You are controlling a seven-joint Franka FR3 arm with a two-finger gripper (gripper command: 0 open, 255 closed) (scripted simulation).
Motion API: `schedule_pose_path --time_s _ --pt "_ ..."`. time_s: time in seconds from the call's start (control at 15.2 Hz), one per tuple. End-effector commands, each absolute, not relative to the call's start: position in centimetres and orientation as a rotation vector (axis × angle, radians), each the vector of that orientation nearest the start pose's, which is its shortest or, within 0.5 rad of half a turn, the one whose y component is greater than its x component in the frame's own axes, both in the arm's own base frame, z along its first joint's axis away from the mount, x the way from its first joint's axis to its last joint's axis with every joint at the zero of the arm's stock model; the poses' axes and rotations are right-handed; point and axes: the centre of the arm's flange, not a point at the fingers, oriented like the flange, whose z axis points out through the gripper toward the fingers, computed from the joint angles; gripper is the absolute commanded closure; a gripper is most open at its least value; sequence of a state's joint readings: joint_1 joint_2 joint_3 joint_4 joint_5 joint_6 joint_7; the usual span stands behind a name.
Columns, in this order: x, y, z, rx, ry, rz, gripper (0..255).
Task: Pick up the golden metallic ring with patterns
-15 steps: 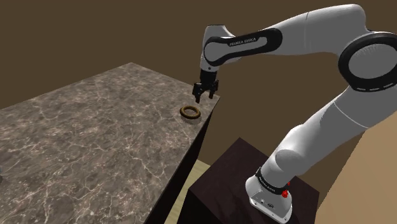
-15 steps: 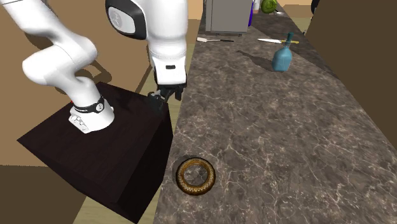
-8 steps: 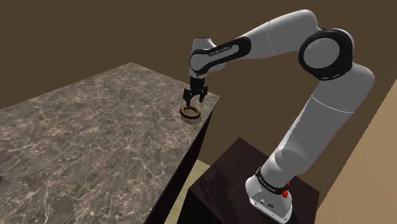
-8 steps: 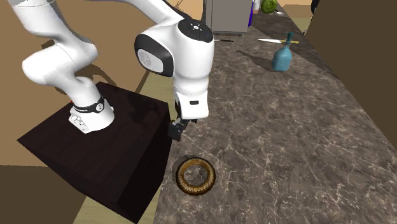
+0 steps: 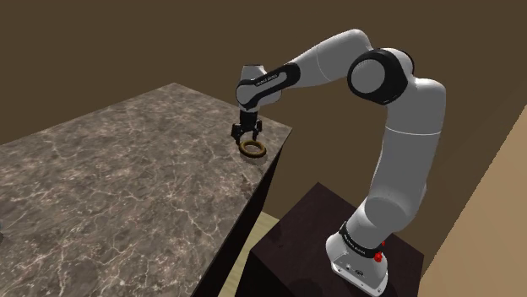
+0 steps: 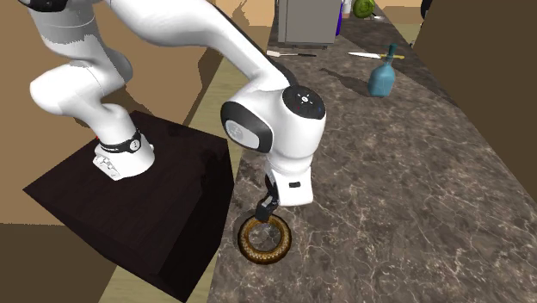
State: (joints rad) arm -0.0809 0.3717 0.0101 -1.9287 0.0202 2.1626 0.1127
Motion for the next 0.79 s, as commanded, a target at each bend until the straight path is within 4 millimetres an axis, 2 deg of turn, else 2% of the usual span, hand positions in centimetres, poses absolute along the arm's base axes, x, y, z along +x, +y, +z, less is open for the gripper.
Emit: schedule_pose_path --time_s 0.0,0.46,0.59,0.66,0.73 --pt "61.7 -4.7 27.0 -3.102 0.311 0.217 0" --pt "61.7 -4.7 23.0 -3.102 0.311 0.217 0" --pt "61.7 -4.7 23.0 -3.102 0.311 0.217 0" --pt "61.7 -4.7 23.1 -3.102 0.311 0.217 255" --pt "61.7 -4.7 23.1 -3.102 0.311 0.217 255"
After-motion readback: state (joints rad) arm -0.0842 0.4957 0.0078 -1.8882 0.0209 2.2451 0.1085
